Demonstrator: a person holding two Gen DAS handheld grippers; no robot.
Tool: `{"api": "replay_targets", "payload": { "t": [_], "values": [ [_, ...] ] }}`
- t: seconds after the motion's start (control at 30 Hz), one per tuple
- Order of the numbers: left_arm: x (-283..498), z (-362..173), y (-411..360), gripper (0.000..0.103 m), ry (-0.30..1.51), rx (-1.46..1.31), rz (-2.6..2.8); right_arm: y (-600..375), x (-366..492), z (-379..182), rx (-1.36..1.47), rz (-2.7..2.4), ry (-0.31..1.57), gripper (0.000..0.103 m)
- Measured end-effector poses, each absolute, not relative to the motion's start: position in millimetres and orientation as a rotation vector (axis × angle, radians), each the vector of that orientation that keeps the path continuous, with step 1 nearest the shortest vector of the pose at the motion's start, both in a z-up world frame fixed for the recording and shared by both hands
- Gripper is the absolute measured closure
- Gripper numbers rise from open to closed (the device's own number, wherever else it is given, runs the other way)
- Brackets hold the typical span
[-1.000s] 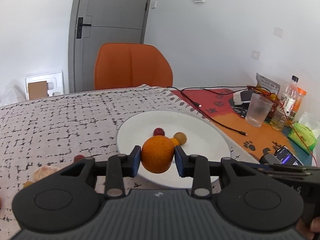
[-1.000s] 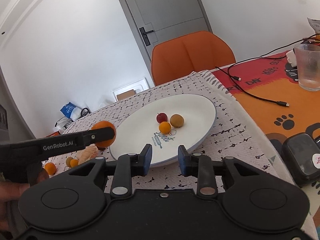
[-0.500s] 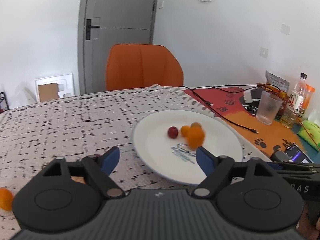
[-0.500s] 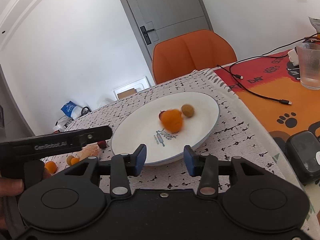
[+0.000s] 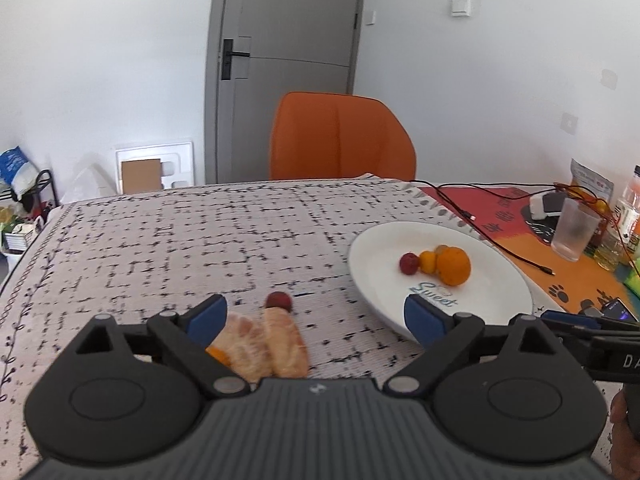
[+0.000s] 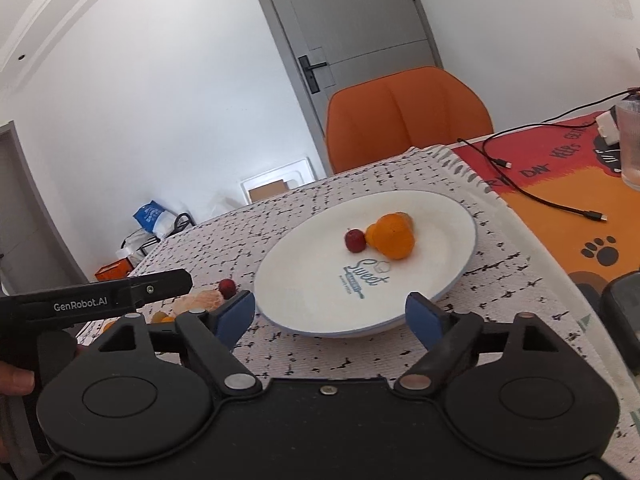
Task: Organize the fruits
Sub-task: 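Move both open tools back to the fruit pile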
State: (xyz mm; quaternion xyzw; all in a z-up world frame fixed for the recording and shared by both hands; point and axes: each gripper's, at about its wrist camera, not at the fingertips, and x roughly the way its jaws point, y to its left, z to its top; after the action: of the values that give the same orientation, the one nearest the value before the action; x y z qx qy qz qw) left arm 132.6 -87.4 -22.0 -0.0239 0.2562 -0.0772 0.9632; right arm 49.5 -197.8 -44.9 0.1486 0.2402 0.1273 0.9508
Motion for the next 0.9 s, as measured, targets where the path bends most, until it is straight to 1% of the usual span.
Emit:
{"api": "replay_targets", "payload": {
  "t": [0.13,0.27,0.43,0.9],
  "values": [
    [126,-22,-74,0.008,0.518,-0.066,-0.129,-189,51,-44,0.304,0.281,0.486,0.009],
    [119,-24,-61,0.008,0.52,-0.076,-0.105,-181,52,-44,0.294,0.306,0.485,0.005],
    [111,-24,-48,0.008,0.515,-0.085,-0.081,-170,54,-44,0.293,0.336,0.489,0.003],
    [98,-30,-6,0.008,0.535,-0.151,-0.006,-135,58,-42,0.259,0.411,0.513,0.003]
  ]
}}
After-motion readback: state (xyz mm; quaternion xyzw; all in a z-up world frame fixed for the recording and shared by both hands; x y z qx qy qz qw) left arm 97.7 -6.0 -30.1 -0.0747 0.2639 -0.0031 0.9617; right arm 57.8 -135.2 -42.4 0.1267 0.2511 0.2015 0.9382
